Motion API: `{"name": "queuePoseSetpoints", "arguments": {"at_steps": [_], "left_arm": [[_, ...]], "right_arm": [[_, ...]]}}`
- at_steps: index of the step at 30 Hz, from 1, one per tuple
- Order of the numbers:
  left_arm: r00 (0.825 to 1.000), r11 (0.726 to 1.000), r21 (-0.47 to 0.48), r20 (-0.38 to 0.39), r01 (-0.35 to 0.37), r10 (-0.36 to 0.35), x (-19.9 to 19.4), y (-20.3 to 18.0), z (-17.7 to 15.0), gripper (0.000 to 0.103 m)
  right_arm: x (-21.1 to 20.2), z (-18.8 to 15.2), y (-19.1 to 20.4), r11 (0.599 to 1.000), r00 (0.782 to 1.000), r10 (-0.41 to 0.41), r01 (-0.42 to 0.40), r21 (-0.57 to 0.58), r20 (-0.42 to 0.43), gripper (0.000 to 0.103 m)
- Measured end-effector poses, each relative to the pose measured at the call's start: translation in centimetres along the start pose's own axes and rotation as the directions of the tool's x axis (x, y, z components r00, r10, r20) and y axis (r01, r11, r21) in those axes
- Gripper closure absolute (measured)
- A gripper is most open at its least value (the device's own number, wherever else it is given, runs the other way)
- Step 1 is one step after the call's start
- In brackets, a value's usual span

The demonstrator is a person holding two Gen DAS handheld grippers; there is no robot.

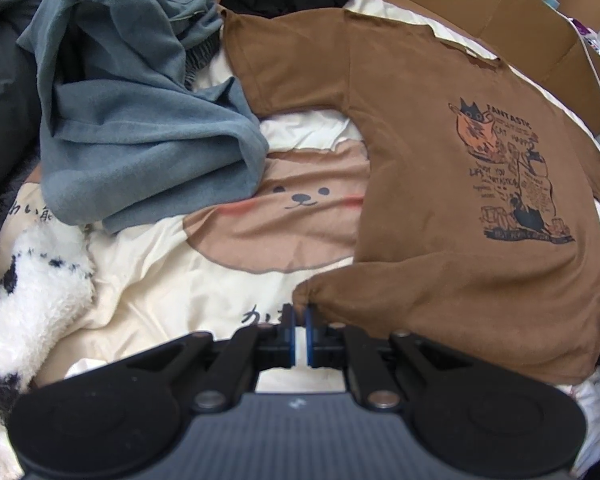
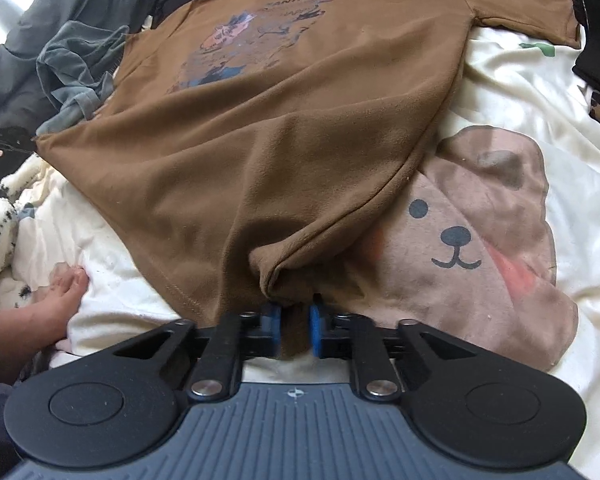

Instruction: Fold clothes

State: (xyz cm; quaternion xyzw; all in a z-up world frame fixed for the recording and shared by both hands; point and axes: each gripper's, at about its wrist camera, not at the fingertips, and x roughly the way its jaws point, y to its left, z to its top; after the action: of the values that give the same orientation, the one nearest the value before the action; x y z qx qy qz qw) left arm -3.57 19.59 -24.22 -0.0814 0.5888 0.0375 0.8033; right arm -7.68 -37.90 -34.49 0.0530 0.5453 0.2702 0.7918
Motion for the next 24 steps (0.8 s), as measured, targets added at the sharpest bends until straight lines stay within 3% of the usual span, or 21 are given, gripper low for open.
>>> {"name": "queuePoseSetpoints", "arguments": {"at_steps": [4, 13, 19, 24], "left_arm": [[1.000, 1.000, -0.014, -0.013, 0.013, -0.013, -0.4, 0.0, -0.3, 0.099], [0.986, 0.993, -0.058, -0.126, 0.101, -0.108, -2.8, -0.2, -1.8, 0.099], [0.967, 0.979, -0.128, -0.178, 0.161, -0.182, -4.5, -0.6, -3.7, 0.099], [0.951, 0.968, -0.169, -0.220, 0.184, -0.219, -4.2, -1.3, -5.7, 0.099]], "right_arm": [[-1.1, -0.5, 0.4, 0.999, 1.000, 0.009, -0.008, 0.036, -0.028, 0.095], [-6.7, -1.0, 0.3, 0.984, 0.996, 0.058, -0.047, 0.172, -0.062, 0.097], [-11.2, -0.2, -0.9, 0.980, 0.995, 0.017, 0.003, 0.198, -0.099, 0.097], [-12.0, 0.1, -1.6, 0.983, 0.989, -0.024, 0.049, 0.176, -0.145, 0.097]]}}
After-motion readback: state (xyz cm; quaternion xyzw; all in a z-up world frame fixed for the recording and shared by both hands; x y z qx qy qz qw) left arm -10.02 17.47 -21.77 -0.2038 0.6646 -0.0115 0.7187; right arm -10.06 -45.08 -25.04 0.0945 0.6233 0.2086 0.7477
